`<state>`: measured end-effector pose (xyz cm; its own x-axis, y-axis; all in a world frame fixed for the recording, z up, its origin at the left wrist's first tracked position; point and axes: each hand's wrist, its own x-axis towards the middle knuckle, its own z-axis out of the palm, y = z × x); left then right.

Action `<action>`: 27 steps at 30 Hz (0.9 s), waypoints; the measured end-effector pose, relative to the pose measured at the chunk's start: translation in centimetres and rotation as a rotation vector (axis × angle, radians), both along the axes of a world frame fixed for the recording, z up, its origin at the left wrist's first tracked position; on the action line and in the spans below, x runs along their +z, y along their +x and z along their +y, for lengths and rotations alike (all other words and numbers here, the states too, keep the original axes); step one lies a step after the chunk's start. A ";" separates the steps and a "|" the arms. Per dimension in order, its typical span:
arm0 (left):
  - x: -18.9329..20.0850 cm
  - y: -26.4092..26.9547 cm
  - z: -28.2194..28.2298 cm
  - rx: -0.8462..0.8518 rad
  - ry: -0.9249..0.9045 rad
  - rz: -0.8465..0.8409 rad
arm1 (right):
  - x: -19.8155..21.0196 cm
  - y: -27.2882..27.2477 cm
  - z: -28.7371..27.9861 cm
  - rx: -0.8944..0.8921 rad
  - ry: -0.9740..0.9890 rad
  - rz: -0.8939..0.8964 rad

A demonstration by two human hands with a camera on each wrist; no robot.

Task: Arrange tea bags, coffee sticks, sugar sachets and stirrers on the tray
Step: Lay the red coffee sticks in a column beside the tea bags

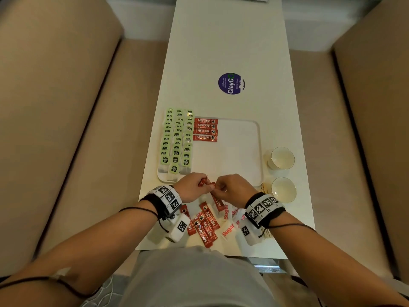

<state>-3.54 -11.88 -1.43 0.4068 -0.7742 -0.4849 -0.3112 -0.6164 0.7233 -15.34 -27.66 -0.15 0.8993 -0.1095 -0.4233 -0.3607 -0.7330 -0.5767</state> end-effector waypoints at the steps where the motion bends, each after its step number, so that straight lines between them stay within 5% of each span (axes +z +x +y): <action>1: 0.2 0.1 -0.2 0.025 -0.011 0.000 | 0.2 0.2 0.0 -0.036 0.047 -0.001; 6: 0.5 1.1 -0.3 0.137 -0.081 0.035 | 0.8 0.9 -0.5 -0.222 0.316 0.028; 12: 1.4 2.2 -0.2 0.211 -0.158 0.065 | 1.4 1.8 -1.1 -0.224 0.465 0.061; 16: 1.7 2.9 -0.1 0.314 -0.229 0.107 | 1.8 2.4 -1.4 -0.280 0.568 -0.027; 27: 2.2 2.9 -0.8 0.266 -0.256 0.189 | 2.4 4.3 -2.3 -0.485 0.711 -0.245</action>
